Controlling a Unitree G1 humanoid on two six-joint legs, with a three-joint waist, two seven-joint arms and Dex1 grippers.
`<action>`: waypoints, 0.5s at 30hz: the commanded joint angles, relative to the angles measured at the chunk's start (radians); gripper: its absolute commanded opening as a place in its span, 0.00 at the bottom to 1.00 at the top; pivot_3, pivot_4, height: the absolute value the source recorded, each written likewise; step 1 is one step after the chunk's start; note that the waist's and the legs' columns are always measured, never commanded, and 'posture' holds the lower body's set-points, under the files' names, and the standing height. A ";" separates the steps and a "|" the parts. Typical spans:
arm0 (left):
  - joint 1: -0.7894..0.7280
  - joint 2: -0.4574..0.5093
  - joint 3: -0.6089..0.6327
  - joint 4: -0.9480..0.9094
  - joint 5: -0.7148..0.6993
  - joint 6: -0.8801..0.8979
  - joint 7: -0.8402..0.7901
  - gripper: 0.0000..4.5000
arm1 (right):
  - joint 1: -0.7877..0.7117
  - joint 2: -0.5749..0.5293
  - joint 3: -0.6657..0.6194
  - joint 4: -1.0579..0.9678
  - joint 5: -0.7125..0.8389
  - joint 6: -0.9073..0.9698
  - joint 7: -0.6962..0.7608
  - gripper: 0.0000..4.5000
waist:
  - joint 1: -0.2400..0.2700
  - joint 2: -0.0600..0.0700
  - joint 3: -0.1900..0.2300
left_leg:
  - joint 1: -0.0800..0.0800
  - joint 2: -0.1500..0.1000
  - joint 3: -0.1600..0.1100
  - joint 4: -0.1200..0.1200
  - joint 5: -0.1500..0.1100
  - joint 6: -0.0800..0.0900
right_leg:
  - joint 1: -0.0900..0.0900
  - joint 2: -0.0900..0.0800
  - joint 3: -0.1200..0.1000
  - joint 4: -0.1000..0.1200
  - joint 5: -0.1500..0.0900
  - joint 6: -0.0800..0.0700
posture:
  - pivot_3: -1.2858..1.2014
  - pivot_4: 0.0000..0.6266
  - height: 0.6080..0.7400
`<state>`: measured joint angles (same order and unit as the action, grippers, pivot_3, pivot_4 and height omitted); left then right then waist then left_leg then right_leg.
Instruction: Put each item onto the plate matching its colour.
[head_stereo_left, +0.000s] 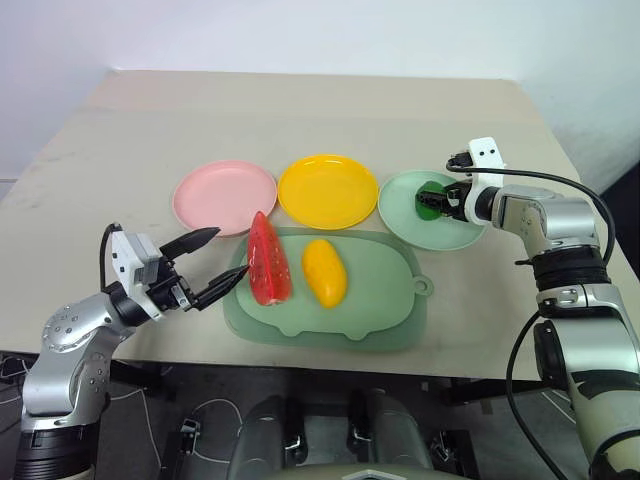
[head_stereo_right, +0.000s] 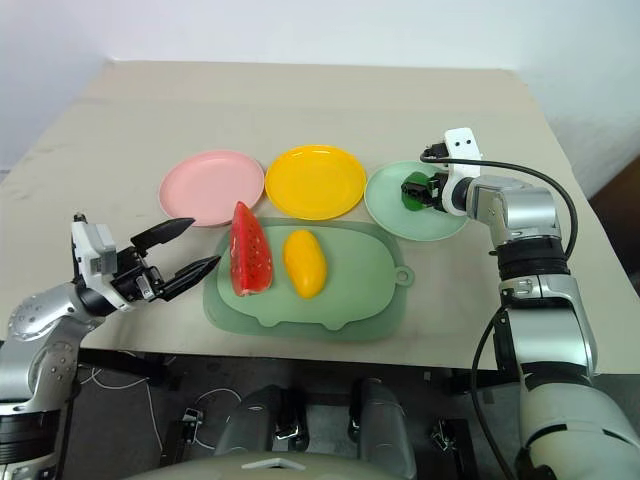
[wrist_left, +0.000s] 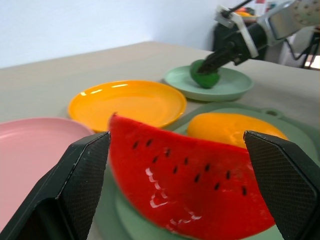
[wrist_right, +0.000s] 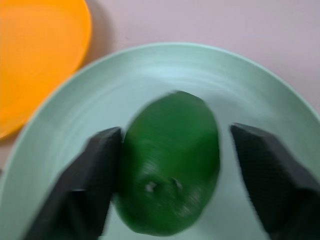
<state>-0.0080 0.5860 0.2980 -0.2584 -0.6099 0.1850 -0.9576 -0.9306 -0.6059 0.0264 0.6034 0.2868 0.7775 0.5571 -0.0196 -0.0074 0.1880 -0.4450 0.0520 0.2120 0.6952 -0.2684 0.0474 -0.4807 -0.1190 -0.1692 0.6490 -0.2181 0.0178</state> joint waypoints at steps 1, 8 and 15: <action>0.011 0.013 0.031 -0.050 -0.024 -0.008 0.004 1.00 | -0.029 -0.010 -0.028 -0.022 -0.022 -0.013 0.007 0.99 | -0.001 0.000 0.000 | 0.000 0.000 0.000 0.000 0.000 0.000 | 0.000 0.000 0.000 0.000 0.000 0.000 | 0.52 0.24 0.67; 0.030 0.020 0.038 -0.065 -0.033 -0.001 0.008 1.00 | 0.058 -0.071 -0.115 -0.373 0.088 0.189 0.056 0.99 | 0.002 0.001 0.001 | -0.001 0.000 0.000 0.000 0.000 0.000 | -0.002 0.000 0.000 0.000 0.000 0.000 | 0.52 0.24 0.67; 0.001 0.026 0.021 -0.028 -0.045 0.003 -0.016 1.00 | 0.198 0.045 -0.209 -0.833 0.323 0.524 0.014 0.99 | -0.002 0.001 0.001 | 0.000 0.001 0.000 -0.001 0.000 0.000 | -0.001 0.000 0.000 0.000 -0.001 -0.002 | 0.52 0.24 0.67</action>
<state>0.0125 0.5982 0.3075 -0.2748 -0.6392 0.1917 -0.9635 -0.7400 -0.5925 -0.1529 -0.1140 0.5409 1.2239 0.5961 -0.0217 -0.0062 0.1885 -0.4449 0.0530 0.2115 0.6938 -0.2683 0.0471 -0.4817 -0.1187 -0.1688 0.6487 -0.2193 0.0165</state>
